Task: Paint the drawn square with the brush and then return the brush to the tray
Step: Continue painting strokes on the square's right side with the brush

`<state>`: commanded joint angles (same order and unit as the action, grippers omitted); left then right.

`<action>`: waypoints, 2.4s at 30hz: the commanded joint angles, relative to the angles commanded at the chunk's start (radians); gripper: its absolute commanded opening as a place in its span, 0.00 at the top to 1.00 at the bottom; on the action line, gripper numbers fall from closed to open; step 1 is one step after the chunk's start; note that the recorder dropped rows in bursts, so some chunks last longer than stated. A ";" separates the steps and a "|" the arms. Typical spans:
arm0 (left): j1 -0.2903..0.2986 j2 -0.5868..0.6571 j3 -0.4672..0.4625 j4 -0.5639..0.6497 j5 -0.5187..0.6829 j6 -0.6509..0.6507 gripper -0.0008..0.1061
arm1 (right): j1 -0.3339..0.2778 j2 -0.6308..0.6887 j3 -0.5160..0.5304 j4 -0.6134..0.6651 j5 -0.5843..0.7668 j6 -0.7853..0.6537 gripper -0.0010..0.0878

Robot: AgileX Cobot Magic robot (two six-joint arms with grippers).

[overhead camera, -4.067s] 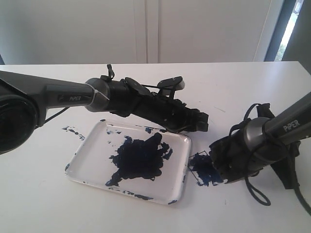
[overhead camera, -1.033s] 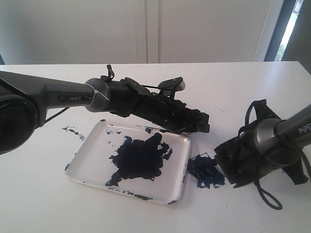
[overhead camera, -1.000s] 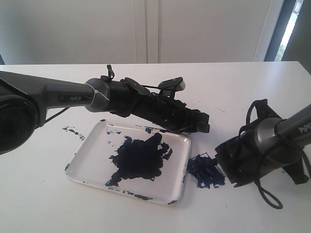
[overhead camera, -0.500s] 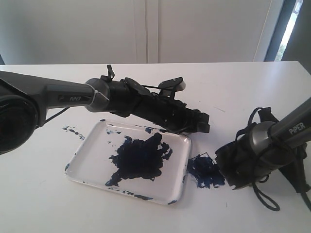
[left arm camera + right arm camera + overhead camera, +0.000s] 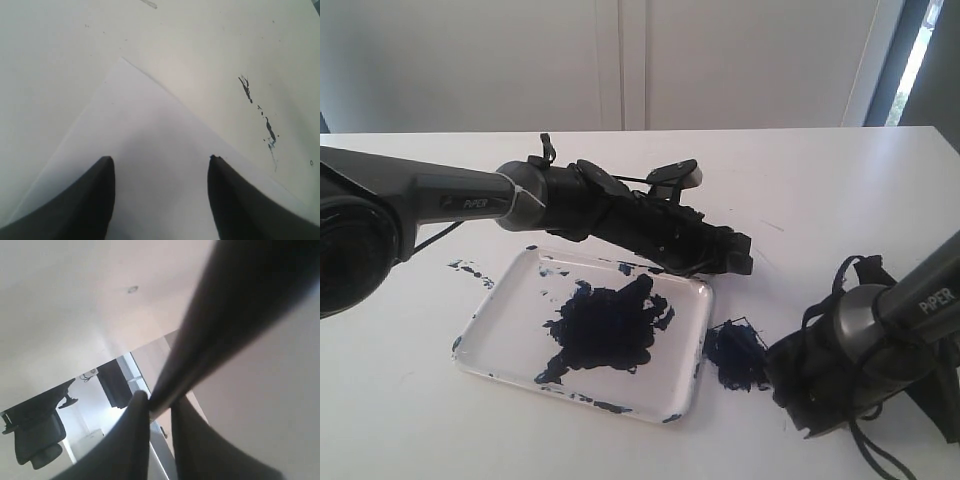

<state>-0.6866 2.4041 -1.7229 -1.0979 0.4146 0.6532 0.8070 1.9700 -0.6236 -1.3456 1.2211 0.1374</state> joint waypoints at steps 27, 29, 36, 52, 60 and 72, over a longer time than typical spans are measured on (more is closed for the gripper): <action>0.000 0.000 0.000 0.000 0.007 0.000 0.43 | -0.081 -0.092 -0.091 -0.160 0.000 0.061 0.99; 0.000 0.000 0.000 0.000 0.007 0.000 0.43 | -0.081 -0.069 -0.113 -0.162 0.000 0.061 0.99; 0.000 -0.002 0.000 0.000 0.007 0.000 0.43 | -0.081 -0.003 -0.144 -0.176 0.000 0.057 0.99; 0.000 -0.007 0.000 0.000 0.005 0.004 0.43 | -0.154 0.026 -0.179 -0.171 0.000 0.060 0.99; 0.000 -0.007 0.000 0.000 0.005 0.004 0.43 | -0.174 0.026 -0.180 -0.149 0.000 0.060 0.99; 0.000 -0.007 0.000 0.000 -0.001 0.004 0.43 | -0.179 0.026 -0.176 -0.069 0.000 0.019 0.99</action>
<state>-0.6866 2.3968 -1.7229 -1.0979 0.4132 0.6573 0.6281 1.9960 -0.7995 -1.4145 1.2211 0.1562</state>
